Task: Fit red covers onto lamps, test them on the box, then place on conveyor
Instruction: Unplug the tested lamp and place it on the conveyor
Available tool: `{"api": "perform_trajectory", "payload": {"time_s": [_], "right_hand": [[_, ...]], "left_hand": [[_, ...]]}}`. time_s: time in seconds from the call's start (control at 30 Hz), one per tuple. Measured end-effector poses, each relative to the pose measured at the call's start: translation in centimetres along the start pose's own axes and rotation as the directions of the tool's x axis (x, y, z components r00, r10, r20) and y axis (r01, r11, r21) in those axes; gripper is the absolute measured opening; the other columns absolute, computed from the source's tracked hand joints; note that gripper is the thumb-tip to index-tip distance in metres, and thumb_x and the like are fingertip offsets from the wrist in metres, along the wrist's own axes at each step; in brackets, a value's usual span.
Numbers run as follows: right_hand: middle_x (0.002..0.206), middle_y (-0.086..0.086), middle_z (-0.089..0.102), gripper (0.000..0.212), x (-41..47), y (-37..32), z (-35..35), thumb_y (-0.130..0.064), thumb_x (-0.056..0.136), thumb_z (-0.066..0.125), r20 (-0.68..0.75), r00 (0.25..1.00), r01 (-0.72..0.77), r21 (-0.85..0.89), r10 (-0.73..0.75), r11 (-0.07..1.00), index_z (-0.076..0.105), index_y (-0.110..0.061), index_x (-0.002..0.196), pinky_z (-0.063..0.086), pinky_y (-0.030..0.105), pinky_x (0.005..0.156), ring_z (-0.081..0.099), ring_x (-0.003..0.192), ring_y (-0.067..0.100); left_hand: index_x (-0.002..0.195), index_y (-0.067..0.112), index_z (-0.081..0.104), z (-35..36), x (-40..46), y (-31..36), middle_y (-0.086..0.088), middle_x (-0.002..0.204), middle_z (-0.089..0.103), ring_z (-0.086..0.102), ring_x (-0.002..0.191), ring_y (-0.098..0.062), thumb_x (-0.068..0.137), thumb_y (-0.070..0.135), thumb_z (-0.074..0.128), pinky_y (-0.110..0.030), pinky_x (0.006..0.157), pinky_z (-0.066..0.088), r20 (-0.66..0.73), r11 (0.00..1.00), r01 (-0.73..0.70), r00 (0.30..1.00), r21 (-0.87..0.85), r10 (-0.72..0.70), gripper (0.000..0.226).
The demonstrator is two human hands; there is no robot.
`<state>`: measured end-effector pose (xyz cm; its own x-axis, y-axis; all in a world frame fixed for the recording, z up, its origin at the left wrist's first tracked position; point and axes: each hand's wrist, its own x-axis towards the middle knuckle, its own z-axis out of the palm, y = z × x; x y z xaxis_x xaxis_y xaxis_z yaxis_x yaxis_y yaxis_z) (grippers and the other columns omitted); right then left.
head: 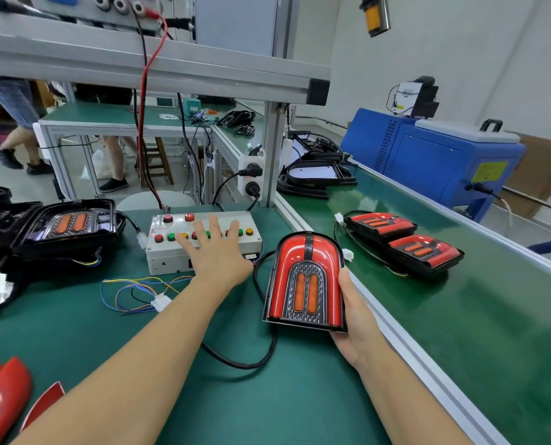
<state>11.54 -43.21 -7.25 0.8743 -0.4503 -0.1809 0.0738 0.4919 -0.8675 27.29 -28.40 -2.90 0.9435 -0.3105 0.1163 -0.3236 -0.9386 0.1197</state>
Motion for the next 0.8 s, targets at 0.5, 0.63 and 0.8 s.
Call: {"api": "perform_trajectory", "payload": {"time_s": [0.5, 0.63, 0.8], "right_hand": [[0.109, 0.008, 0.074, 0.046, 0.20, 0.02, -0.17, -0.058, 0.087, 0.052, -0.031, 0.999, 0.009, -0.013, -0.010, 1.000, 0.072, -0.022, 0.108, 0.059, 0.033, 0.068, 0.072, 0.097, 0.024], [0.108, 0.007, 0.074, 0.044, 0.27, -0.04, -0.10, -0.060, 0.083, 0.051, -0.031, 0.999, 0.009, -0.015, -0.010, 1.000, 0.079, -0.027, 0.095, 0.059, 0.034, 0.071, 0.072, 0.098, 0.023], [0.110, 0.007, 0.073, 0.047, 0.31, 0.01, -0.11, -0.060, 0.082, 0.052, -0.032, 0.999, 0.014, -0.028, -0.015, 1.000, 0.076, -0.024, 0.101, 0.054, 0.039, 0.080, 0.071, 0.099, 0.023]], "left_hand": [[0.147, 0.037, 0.020, 0.37, 0.64, -0.44, -0.011, 0.159, 0.006, -0.003, 0.145, -0.038, 0.081, 0.052, 0.056, -0.069, 0.106, -0.009, -0.032, 0.973, -0.109, 0.992, 0.203, 0.118, 0.077], [0.148, 0.036, 0.019, 0.03, 0.82, -0.45, -0.010, 0.159, 0.006, -0.002, 0.145, -0.038, 0.082, 0.058, 0.052, -0.068, 0.107, -0.007, -0.015, 0.970, -0.115, 0.993, 0.214, 0.121, 0.076], [0.148, 0.035, 0.019, -0.11, 0.79, -0.41, -0.010, 0.159, 0.008, -0.002, 0.145, -0.038, 0.084, 0.058, 0.051, -0.068, 0.107, -0.006, -0.008, 0.969, -0.120, 0.992, 0.217, 0.125, 0.076]]}}
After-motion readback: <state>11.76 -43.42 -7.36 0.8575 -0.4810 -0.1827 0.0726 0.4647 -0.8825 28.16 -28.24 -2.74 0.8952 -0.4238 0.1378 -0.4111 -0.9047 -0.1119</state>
